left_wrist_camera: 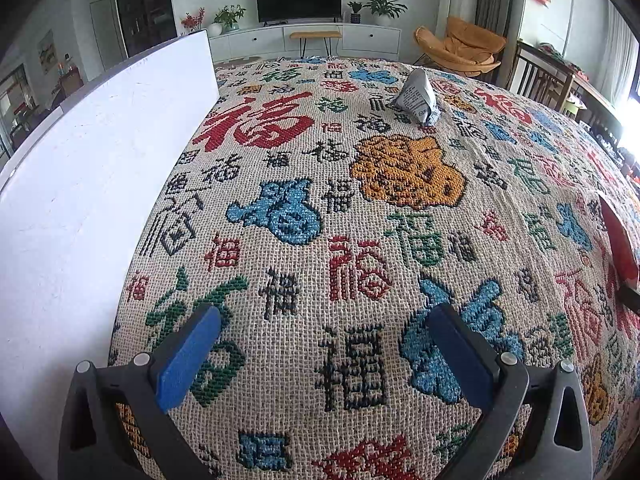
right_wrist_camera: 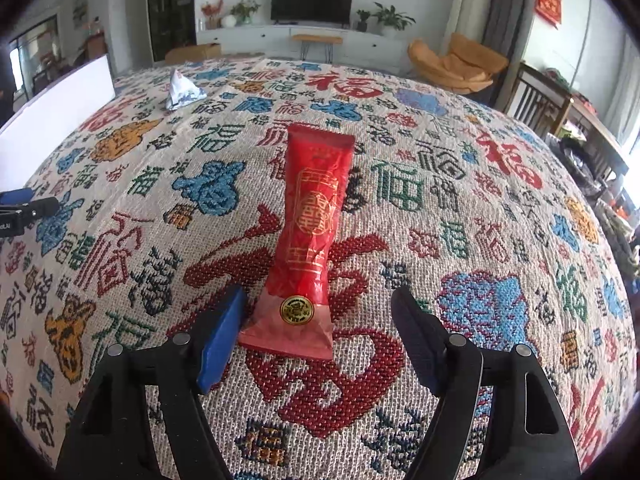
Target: Organize snacks
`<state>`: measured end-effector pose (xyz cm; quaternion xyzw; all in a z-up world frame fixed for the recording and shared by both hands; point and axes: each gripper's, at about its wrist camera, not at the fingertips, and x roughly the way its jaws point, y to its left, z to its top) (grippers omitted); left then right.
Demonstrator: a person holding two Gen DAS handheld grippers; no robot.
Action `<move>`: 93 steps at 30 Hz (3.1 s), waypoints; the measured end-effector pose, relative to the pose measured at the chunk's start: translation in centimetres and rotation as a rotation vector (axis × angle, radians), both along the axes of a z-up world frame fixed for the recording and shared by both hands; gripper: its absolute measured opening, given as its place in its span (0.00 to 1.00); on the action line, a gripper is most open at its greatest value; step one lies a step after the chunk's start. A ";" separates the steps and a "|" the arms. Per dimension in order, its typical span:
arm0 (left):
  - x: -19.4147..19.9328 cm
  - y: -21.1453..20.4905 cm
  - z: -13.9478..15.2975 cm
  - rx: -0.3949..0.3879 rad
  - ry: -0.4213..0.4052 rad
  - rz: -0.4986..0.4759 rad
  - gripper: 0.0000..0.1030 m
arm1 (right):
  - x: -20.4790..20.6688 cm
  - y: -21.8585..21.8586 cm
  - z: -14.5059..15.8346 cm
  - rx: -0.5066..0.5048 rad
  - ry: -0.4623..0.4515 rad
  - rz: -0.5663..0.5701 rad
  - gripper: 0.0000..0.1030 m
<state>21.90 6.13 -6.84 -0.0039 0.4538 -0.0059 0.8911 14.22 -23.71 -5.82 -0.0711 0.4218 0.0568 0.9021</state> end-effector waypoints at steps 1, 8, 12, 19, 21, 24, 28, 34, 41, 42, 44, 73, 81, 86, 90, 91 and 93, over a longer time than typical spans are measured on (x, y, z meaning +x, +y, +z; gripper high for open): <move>0.0 0.0 0.0 0.000 0.000 0.000 1.00 | 0.0 -0.2 0.0 0.013 0.007 -0.007 0.79; 0.0 0.0 0.0 0.002 -0.001 0.000 1.00 | 0.2 -0.8 -0.2 0.056 0.025 -0.022 0.83; -0.1 0.0 0.1 0.000 0.000 0.002 1.00 | 0.1 -0.8 -0.2 0.058 0.025 -0.024 0.83; 3.1 -3.0 1.9 -0.059 -0.017 -0.085 1.00 | 0.2 -0.9 -0.3 0.055 0.025 -0.032 0.85; 5.8 -4.9 2.8 -0.047 -0.034 -0.141 1.00 | 0.2 -0.9 -0.3 0.058 0.026 -0.034 0.85; 11.1 -7.5 3.0 -0.029 -0.001 -0.217 1.00 | 0.2 -1.0 -0.3 0.058 0.026 -0.034 0.85; 17.0 -9.6 2.5 0.038 -0.006 -0.212 0.99 | 0.2 -1.0 -0.3 0.058 0.026 -0.034 0.85; 21.7 -9.8 1.3 -0.014 -0.002 -0.148 0.62 | 0.2 -1.0 -0.3 0.058 0.026 -0.035 0.85; 17.1 -7.5 3.2 -0.103 -0.070 -0.164 0.21 | 0.2 -1.0 -0.3 0.057 0.026 -0.035 0.85; 15.3 -7.1 3.8 -0.099 -0.083 -0.181 0.21 | 0.3 -1.0 -0.3 0.057 0.026 -0.035 0.85; 11.8 -6.2 4.8 -0.105 -0.092 -0.214 0.21 | 0.2 -1.0 -0.3 0.057 0.026 -0.035 0.85; -5.6 -4.3 0.1 0.000 -0.002 -0.156 1.00 | 0.2 -1.0 -0.3 0.056 0.025 -0.035 0.85; -5.6 -4.3 0.1 0.000 -0.002 -0.156 1.00 | 0.2 -1.0 -0.3 0.056 0.025 -0.035 0.85; -5.5 -4.3 0.1 0.000 -0.002 -0.156 1.00 | 0.2 -1.0 -0.3 0.056 0.025 -0.035 0.85; -5.5 -4.3 0.1 0.000 -0.002 -0.156 1.00 | 0.2 -1.0 -0.3 0.056 0.025 -0.035 0.85; -5.5 -4.3 0.0 0.000 -0.002 -0.156 1.00 | 0.3 -1.0 -0.3 0.056 0.025 -0.035 0.85; -5.5 -4.3 0.0 -0.001 -0.002 -0.156 1.00 | 0.3 -1.0 -0.3 0.056 0.025 -0.035 0.85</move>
